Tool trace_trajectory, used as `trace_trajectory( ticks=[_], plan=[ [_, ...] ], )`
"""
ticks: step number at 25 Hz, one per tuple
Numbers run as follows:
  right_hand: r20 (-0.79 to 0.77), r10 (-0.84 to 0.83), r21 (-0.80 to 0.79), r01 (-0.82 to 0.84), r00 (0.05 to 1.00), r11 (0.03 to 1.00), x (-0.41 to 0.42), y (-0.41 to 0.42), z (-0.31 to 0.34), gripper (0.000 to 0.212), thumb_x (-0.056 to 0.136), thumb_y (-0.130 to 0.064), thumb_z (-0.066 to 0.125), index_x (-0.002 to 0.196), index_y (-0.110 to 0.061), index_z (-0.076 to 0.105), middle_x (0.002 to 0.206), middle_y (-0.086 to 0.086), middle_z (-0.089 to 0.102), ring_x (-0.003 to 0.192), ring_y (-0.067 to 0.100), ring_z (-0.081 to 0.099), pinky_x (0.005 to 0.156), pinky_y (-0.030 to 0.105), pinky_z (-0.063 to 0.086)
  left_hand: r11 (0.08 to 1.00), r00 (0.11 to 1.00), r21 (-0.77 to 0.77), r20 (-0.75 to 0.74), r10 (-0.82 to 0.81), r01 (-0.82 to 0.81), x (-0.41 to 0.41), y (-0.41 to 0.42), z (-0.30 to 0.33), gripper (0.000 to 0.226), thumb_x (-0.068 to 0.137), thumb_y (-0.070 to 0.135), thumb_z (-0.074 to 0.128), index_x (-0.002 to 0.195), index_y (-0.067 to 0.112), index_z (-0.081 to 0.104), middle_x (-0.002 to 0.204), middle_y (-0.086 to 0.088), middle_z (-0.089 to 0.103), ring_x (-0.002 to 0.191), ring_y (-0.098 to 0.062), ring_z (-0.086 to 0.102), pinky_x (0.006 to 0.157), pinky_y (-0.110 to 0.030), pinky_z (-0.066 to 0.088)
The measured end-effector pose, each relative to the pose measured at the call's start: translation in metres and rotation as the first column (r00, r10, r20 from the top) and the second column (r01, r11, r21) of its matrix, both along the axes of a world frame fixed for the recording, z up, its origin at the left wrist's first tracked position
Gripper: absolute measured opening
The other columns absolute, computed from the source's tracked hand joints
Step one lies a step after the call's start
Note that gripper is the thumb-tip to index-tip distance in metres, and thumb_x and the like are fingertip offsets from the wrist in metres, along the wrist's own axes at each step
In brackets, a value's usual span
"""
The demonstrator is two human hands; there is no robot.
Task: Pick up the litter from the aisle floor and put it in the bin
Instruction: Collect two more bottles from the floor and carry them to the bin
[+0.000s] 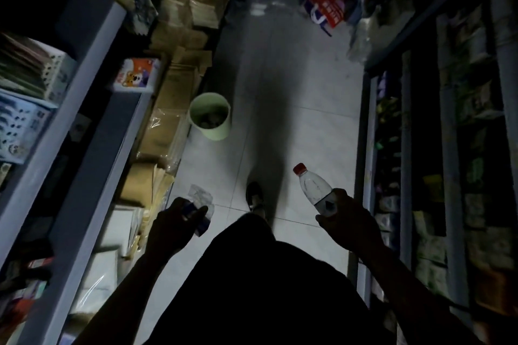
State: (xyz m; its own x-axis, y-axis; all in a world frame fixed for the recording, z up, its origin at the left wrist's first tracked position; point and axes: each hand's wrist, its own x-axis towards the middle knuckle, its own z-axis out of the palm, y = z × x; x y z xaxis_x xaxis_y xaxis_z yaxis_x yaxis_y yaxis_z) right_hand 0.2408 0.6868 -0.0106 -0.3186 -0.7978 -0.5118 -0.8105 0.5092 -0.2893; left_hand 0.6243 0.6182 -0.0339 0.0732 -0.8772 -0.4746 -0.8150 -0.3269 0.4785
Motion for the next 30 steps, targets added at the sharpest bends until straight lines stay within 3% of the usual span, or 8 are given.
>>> trace_trajectory(
  ticks=[3, 9, 12, 14, 20, 23, 25, 30],
  plan=[
    [0.060, -0.080, 0.015, 0.080, 0.995, 0.997, -0.014, -0.041, 0.006, 0.064, 0.071, -0.060, 0.075, 0.123, -0.035, 0.046, 0.109, -0.006, 0.067, 0.099, 0.025, 0.067, 0.079, 0.039, 0.056, 1.000, 1.000, -0.011, -0.012, -0.029, 0.029, -0.023, -0.074, 0.006, 0.039, 0.085, 0.058, 0.072, 0.100, 0.024, 0.060, 0.084, 0.006, 0.067, 0.087, -0.026, 0.069, 0.071, -0.033, 0.048],
    [0.214, -0.282, 0.032, 0.282, 0.935, 0.959, -0.055, -0.131, -0.008, 0.088, 0.058, -0.102, 0.049, 0.124, -0.043, 0.055, 0.115, -0.015, 0.068, 0.106, 0.021, 0.068, 0.091, 0.048, 0.056, 0.984, 0.986, -0.064, 0.030, -0.164, 0.165, -0.078, -0.229, 0.012, 0.043, 0.084, 0.063, 0.070, 0.102, 0.025, 0.059, 0.087, 0.003, 0.069, 0.084, -0.024, 0.068, 0.071, -0.034, 0.051],
    [0.176, -0.271, 0.040, 0.269, 0.946, 0.962, -0.062, -0.192, 0.015, 0.060, 0.069, -0.073, 0.072, 0.118, -0.048, 0.047, 0.104, -0.017, 0.066, 0.094, 0.016, 0.067, 0.083, 0.045, 0.058, 0.980, 0.981, -0.061, 0.032, -0.189, 0.191, -0.105, -0.290, 0.011, 0.043, 0.085, 0.067, 0.065, 0.102, 0.028, 0.058, 0.086, 0.008, 0.069, 0.076, -0.016, 0.062, 0.069, -0.032, 0.048],
    [0.190, -0.244, 0.058, 0.237, 0.951, 0.970, -0.071, -0.241, 0.017, 0.062, 0.070, -0.061, 0.076, 0.122, -0.047, 0.044, 0.106, -0.015, 0.066, 0.096, 0.018, 0.067, 0.082, 0.043, 0.058, 0.980, 0.983, -0.076, 0.029, -0.183, 0.185, -0.121, -0.325, 0.006, 0.043, 0.086, 0.066, 0.065, 0.105, 0.028, 0.059, 0.087, 0.009, 0.068, 0.074, -0.012, 0.058, 0.070, -0.030, 0.046],
    [0.248, -0.124, 0.082, 0.107, 0.961, 0.991, -0.102, -0.407, 0.005, 0.056, 0.073, -0.058, 0.074, 0.119, -0.042, 0.046, 0.090, -0.017, 0.053, 0.084, 0.018, 0.056, 0.081, 0.036, 0.049, 0.992, 0.992, 0.034, -0.027, 0.125, -0.124, -0.155, -0.390, -0.001, 0.045, 0.084, 0.052, 0.076, 0.115, 0.024, 0.058, 0.102, 0.003, 0.070, 0.098, -0.024, 0.066, 0.078, -0.032, 0.044],
    [0.302, -0.014, 0.119, -0.023, 0.953, 0.993, -0.102, -0.486, 0.002, 0.042, 0.085, -0.063, 0.070, 0.110, -0.045, 0.041, 0.084, -0.023, 0.051, 0.070, 0.003, 0.050, 0.068, 0.030, 0.045, 0.936, 0.939, 0.168, -0.104, 0.329, -0.309, -0.157, -0.408, -0.010, 0.045, 0.076, 0.050, 0.075, 0.110, 0.027, 0.055, 0.101, 0.008, 0.069, 0.099, -0.022, 0.066, 0.082, -0.037, 0.049],
    [0.357, 0.064, 0.202, -0.144, 0.932, 0.969, -0.092, -0.537, -0.006, 0.050, 0.081, -0.054, 0.077, 0.115, -0.039, 0.044, 0.089, -0.019, 0.056, 0.073, -0.002, 0.052, 0.061, 0.023, 0.041, 0.876, 0.869, 0.216, -0.164, 0.467, -0.430, -0.152, -0.415, -0.018, 0.052, 0.065, 0.054, 0.074, 0.106, 0.028, 0.055, 0.099, 0.007, 0.070, 0.096, -0.022, 0.069, 0.081, -0.040, 0.055],
    [0.411, 0.089, 0.407, -0.270, 0.907, 0.873, -0.027, -0.609, -0.036, 0.069, 0.080, -0.037, 0.083, 0.125, -0.029, 0.031, 0.107, 0.006, 0.065, 0.090, 0.023, 0.068, 0.076, 0.040, 0.056, 0.729, 0.715, 0.304, -0.180, 0.676, -0.613, -0.131, -0.439, -0.036, 0.064, 0.066, 0.019, 0.086, 0.117, 0.015, 0.047, 0.109, -0.004, 0.066, 0.100, -0.023, 0.065, 0.080, -0.031, 0.049]
  ],
)
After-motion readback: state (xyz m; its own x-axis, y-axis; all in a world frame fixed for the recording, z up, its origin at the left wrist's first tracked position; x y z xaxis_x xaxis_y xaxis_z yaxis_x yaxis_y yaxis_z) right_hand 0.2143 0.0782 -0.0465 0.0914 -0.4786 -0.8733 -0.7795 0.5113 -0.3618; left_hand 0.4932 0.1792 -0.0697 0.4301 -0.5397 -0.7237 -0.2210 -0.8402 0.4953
